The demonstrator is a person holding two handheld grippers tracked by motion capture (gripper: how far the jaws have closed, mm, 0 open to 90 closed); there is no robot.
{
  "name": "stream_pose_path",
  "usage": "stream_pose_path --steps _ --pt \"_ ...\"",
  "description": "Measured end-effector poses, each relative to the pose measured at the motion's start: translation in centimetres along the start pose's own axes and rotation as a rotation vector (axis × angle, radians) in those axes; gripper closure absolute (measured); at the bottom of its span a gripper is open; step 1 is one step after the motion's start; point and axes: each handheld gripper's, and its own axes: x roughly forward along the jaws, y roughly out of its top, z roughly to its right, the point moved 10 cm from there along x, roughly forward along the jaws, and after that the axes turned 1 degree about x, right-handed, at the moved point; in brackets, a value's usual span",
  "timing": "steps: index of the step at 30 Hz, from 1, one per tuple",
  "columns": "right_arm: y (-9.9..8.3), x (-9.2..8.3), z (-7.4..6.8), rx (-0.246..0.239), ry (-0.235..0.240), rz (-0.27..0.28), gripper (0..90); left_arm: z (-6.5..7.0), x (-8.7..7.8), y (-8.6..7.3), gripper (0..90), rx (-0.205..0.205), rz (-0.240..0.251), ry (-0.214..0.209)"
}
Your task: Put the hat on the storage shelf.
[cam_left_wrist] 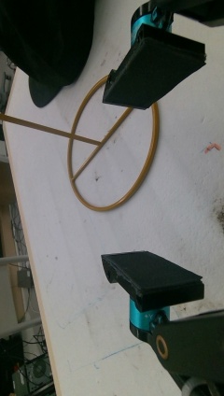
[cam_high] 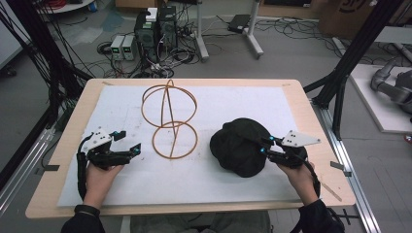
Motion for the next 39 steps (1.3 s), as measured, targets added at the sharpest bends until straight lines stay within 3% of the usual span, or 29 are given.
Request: stream_pose_path --steps 7,10,13,14,15,28,30,39 --pt "0.1 -0.5 0.2 -0.077 -0.072 0.002 86.9 0.1 0.1 0.0 19.4 -0.001 -0.002 -0.001" --pt "0.3 -0.7 0.3 -0.078 -0.093 0.001 88.3 0.1 0.1 0.0 19.5 -0.001 -0.001 0.000" --pt "0.9 -1.2 0.6 -0.036 -0.125 0.032 89.0 0.0 0.0 0.0 19.5 0.002 -0.002 0.001" --pt "1.4 -1.4 1.2 -0.070 -0.145 0.064 89.0 0.0 0.0 0.0 19.5 0.002 -0.003 0.002" --pt "1.6 -1.5 1.1 -0.043 -0.140 0.070 89.1 0.0 0.0 0.0 19.4 -0.001 -0.002 0.002" --pt "4.0 -2.2 0.9 -0.003 -0.175 0.113 89.1 0.0 0.0 0.0 19.5 -0.002 0.001 0.004" --pt "4.9 -2.8 1.1 0.027 -0.185 0.137 89.1 0.0 0.0 0.1 19.5 -0.003 0.004 0.005" --pt "8.2 -4.2 1.5 0.057 -0.235 0.202 89.2 -0.1 0.2 0.2 19.5 -0.003 0.011 0.008"
